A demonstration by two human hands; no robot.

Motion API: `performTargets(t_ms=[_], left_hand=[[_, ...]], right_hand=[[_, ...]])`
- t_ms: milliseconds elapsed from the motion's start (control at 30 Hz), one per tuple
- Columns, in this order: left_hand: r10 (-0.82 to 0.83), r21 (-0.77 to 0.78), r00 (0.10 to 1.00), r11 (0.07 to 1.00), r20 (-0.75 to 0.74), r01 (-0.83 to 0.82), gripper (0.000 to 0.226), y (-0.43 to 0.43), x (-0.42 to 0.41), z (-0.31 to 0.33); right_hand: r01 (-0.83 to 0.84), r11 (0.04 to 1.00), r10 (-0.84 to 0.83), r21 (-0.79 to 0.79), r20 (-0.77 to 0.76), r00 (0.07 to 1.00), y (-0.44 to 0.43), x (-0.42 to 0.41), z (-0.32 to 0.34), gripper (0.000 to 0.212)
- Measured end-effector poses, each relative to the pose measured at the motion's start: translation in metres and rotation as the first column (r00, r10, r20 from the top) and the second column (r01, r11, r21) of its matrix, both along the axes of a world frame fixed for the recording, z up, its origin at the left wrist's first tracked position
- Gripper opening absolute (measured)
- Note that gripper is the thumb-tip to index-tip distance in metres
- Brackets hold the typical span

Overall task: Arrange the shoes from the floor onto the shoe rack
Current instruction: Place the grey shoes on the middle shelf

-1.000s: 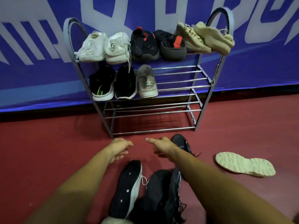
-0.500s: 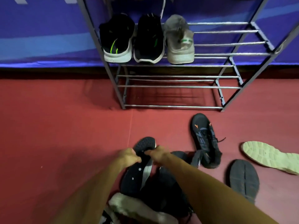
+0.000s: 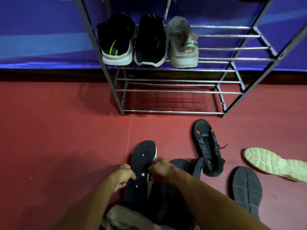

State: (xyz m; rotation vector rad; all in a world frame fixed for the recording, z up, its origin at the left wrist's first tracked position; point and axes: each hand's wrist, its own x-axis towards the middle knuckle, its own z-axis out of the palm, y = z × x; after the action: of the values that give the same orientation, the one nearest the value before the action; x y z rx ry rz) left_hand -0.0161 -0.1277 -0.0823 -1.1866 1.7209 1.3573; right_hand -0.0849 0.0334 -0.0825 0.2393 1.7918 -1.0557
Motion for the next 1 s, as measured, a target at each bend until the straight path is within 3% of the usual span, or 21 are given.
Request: performTargets(t_ms=[133,200,367,467,600,700,867,1000], left_hand=[[0.083,0.038,0.993,0.996,-0.089,-0.080,0.020,0.020,-0.005,0.021],[0.075,0.010,0.985,0.997,-0.154,-0.075,0.016,0.033,-0.010,0.034],[0.006,-0.017,0.958,1.000,-0.287,-0.012,0.026,0.061,-0.023,0.084],[-0.043,-0.008,0.931,0.999,-0.363,0.043,0.035,0.076,-0.028,0.122],[-0.100,0.019,0.881,0.992,-0.463,0.122,0.031,0.095,-0.039,0.175],[-0.142,0.039,0.839,0.981,-0.525,0.190,0.027,0.104,-0.050,0.209],[-0.100,0.106,0.778,0.972,-0.620,0.209,0.029,0.121,-0.066,0.259],[-0.053,0.226,0.765,0.940,-0.641,0.254,0.044,0.131,-0.076,0.290]], right_hand=[[0.070,0.997,-0.071,-0.028,-0.030,0.997,0.022,-0.008,0.025,0.004],[0.128,0.991,-0.131,-0.048,-0.059,0.990,0.031,-0.009,0.034,0.021],[0.173,0.973,-0.200,-0.155,-0.179,0.963,0.065,-0.013,0.083,0.031],[0.148,0.965,-0.203,-0.218,-0.257,0.945,0.093,-0.020,0.121,0.026],[0.143,0.939,-0.249,-0.312,-0.333,0.909,0.122,-0.029,0.160,0.036],[0.142,0.912,-0.300,-0.386,-0.390,0.871,0.136,-0.026,0.196,0.031],[0.269,0.791,-0.492,-0.550,-0.311,0.813,0.157,-0.033,0.247,0.026],[0.391,0.735,-0.596,-0.554,-0.253,0.762,0.171,-0.040,0.281,0.013]])
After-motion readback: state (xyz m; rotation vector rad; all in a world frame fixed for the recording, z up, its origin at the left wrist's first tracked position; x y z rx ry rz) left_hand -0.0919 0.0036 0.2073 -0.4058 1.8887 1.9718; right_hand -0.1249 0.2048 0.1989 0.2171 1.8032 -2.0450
